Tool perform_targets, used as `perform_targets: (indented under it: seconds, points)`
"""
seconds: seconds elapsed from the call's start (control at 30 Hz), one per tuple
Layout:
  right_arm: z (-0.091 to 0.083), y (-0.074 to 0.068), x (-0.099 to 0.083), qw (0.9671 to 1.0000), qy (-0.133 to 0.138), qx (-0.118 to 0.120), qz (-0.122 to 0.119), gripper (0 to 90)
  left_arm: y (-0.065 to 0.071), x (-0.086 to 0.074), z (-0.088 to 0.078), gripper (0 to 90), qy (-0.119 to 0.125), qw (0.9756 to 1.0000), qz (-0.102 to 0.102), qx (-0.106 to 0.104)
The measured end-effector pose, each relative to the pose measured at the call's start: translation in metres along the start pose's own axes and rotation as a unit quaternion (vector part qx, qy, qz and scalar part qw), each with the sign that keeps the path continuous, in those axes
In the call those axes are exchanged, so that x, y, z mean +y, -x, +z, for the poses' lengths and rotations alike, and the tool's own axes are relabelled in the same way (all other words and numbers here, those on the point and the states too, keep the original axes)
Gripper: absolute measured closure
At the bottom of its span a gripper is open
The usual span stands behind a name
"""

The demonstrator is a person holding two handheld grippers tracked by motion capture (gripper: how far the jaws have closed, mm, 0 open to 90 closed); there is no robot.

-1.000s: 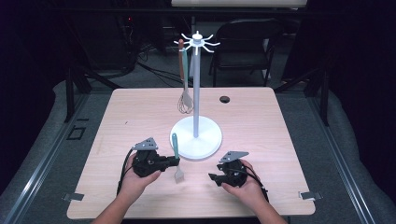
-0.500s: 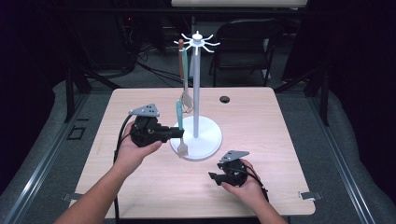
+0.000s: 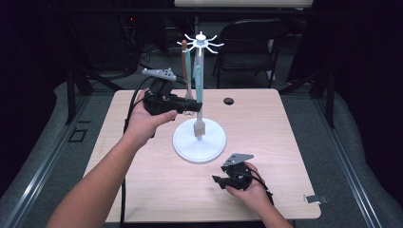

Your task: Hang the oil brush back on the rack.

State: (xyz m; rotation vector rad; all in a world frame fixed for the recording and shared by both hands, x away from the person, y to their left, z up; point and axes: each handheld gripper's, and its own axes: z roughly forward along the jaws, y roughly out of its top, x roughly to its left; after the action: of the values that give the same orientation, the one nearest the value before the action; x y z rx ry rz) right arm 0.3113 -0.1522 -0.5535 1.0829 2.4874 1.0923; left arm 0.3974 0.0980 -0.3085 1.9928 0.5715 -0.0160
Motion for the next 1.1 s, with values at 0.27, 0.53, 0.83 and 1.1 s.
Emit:
perform_targets:
  seconds: [0.27,0.53,0.83,1.1]
  points:
    - [-0.001,0.001,-0.001,1.0000,0.002,-0.001,0.000,47.0,-0.012,0.019,0.007,85.4,0.009,0.9992,-0.029,-0.024]
    - [-0.001,0.000,-0.002,1.0000,0.002,0.000,-0.002,46.9,-0.026,0.013,0.006,85.3,0.011,0.9975,-0.060,-0.036]
    - [0.000,-0.001,-0.001,1.0000,0.004,0.000,-0.006,46.9,-0.032,0.009,0.008,84.1,0.026,0.9966,-0.077,-0.012]
    - [0.000,0.000,-0.001,1.0000,0.003,-0.001,-0.005,47.0,-0.031,0.003,0.010,79.1,0.013,0.9956,-0.090,0.026]
